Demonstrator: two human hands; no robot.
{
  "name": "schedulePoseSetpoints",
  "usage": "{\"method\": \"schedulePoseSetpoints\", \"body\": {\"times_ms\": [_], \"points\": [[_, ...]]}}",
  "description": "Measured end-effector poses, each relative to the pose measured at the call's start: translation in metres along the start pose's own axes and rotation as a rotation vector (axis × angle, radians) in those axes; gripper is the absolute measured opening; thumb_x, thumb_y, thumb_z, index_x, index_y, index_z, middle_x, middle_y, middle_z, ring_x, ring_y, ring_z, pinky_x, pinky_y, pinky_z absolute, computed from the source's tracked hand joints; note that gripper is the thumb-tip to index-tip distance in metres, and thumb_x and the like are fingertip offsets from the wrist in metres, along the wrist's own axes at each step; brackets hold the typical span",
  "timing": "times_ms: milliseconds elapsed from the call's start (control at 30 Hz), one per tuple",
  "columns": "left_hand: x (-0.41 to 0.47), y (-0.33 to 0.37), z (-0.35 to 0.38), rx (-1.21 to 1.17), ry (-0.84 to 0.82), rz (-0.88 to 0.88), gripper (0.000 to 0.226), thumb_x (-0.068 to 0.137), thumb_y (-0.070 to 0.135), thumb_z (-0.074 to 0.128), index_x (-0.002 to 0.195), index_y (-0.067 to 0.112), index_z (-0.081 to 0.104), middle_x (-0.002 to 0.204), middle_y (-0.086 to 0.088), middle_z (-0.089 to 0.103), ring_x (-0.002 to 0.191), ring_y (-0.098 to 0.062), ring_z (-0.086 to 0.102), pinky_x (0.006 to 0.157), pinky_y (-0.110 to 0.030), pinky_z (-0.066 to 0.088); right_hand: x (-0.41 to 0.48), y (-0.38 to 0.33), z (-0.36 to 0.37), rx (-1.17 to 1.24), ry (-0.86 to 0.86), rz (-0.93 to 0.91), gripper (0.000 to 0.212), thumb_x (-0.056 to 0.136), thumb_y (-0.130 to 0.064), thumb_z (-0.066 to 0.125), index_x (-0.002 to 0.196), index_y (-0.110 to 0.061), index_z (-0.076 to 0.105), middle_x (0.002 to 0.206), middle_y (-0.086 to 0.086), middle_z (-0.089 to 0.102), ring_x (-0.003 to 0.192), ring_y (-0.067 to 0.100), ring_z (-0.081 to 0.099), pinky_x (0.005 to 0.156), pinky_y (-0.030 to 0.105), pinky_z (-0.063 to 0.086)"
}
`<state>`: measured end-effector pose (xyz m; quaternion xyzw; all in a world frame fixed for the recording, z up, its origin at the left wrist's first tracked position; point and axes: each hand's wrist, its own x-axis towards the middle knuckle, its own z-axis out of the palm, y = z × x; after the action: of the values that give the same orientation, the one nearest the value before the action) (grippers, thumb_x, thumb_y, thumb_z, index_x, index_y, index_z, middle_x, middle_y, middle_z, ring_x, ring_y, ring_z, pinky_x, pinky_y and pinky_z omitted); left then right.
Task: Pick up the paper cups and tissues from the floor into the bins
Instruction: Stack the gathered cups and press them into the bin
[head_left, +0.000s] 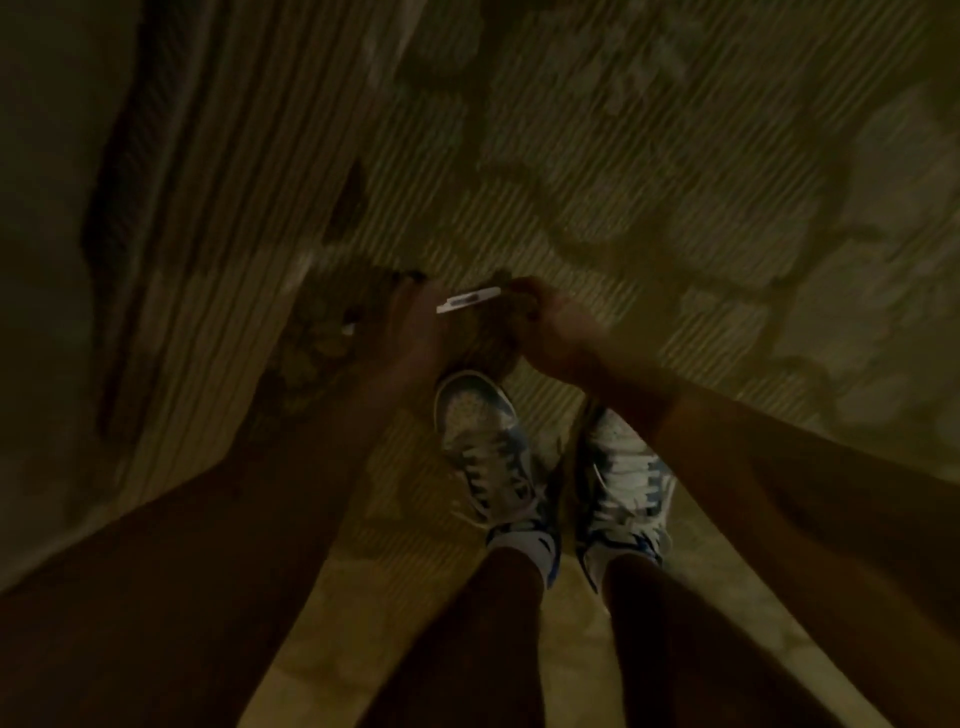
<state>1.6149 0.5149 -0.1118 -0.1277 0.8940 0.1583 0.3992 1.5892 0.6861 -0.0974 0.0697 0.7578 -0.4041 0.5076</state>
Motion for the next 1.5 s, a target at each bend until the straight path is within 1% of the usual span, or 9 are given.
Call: {"method": "schedulePoseSetpoints", "body": {"times_ms": [167,333,600,800,867,967,1233,1333,1500], "points": [[0.011,-0.013,0.017,0.274,0.014,0.146,0.041,0.097,0.017,0.055,0.136,0.006,0.048,0.136,-0.02,0.049,0.123,-0.037,0.047,0.101,-0.046,0.036,0.022,0.017,0.008,0.103,0.089,0.007,0.033,0.097,-0.015,0.058,0.127,-0.003,0.054,0.125,0.016,0.061,0.114,0.03,0.059,0.092,0.033,0.046],[0.006,0.012,0.009,-0.244,0.049,0.131,0.015,0.094,0.01,0.058,0.107,0.006,0.064,0.103,-0.015,0.066,0.095,-0.03,0.061,0.083,-0.042,0.049,0.013,0.007,0.007,0.369,0.118,0.04,0.031,0.1,-0.026,0.053,0.104,0.0,0.069,0.098,0.021,0.071,0.092,0.035,0.068,0.082,0.048,0.054],[0.029,0.116,-0.056,-0.45,0.019,0.323,0.038,0.09,0.005,0.061,0.125,0.02,0.065,0.091,0.009,0.066,0.087,-0.007,0.063,0.071,-0.006,0.047,0.012,-0.033,-0.065,0.823,0.401,0.26,0.036,0.1,-0.023,0.053,0.111,0.01,0.062,0.109,0.032,0.066,0.097,0.043,0.066,0.087,0.056,0.053],[0.086,0.18,-0.111,-0.983,0.119,0.146,0.076,0.09,-0.001,0.057,0.15,0.038,0.033,0.146,-0.003,0.045,0.089,0.009,0.062,0.068,-0.013,0.055,0.038,-0.035,-0.125,0.881,0.483,0.136,0.021,0.101,-0.025,0.051,0.092,-0.008,0.06,0.077,0.007,0.067,0.068,0.021,0.067,0.068,0.042,0.059],[0.103,0.193,-0.118,-0.957,0.073,0.149,0.083,0.09,-0.003,0.056,0.153,0.039,0.024,0.147,-0.004,0.038,0.066,0.017,0.057,0.05,-0.006,0.046,0.042,-0.031,-0.131,0.881,0.463,0.131,0.021,0.101,-0.027,0.052,0.091,-0.01,0.061,0.079,0.007,0.069,0.066,0.017,0.069,0.06,0.037,0.06],[0.128,0.203,-0.12,-0.848,0.054,0.165,0.09,0.088,-0.006,0.058,0.156,0.036,0.017,0.154,-0.01,0.025,0.098,0.0,0.051,0.044,-0.003,0.04,0.041,-0.023,-0.132,0.847,0.427,0.128,0.024,0.101,-0.029,0.052,0.094,-0.009,0.064,0.084,0.011,0.072,0.069,0.019,0.071,0.058,0.037,0.059],[0.117,0.208,-0.12,-0.649,0.105,0.223,0.049,0.094,0.003,0.06,0.141,0.016,0.052,0.147,-0.006,0.044,0.122,-0.009,0.043,0.074,0.003,0.039,0.008,-0.015,-0.137,0.983,0.377,0.14,0.022,0.102,-0.028,0.048,0.101,-0.009,0.06,0.074,0.007,0.067,0.055,0.008,0.065,0.046,0.021,0.052],[0.06,0.212,-0.126,-0.592,0.026,0.184,0.035,0.095,0.011,0.061,0.13,0.017,0.062,0.143,-0.008,0.051,0.126,-0.017,0.051,0.102,-0.025,0.048,-0.029,-0.032,-0.149,1.077,0.402,0.189,0.022,0.102,-0.03,0.05,0.1,-0.011,0.06,0.069,0.005,0.066,0.055,0.011,0.065,0.049,0.022,0.054],[-0.033,0.258,-0.197,-0.391,-0.121,0.278,0.026,0.096,0.02,0.061,0.122,0.019,0.066,0.136,0.0,0.056,0.105,-0.003,0.05,0.074,-0.01,0.04,-0.118,-0.082,-0.191,1.088,0.524,0.173,0.021,0.104,-0.026,0.044,0.105,-0.013,0.06,0.066,0.003,0.055,0.059,0.014,0.056,0.051,0.027,0.05]]}}
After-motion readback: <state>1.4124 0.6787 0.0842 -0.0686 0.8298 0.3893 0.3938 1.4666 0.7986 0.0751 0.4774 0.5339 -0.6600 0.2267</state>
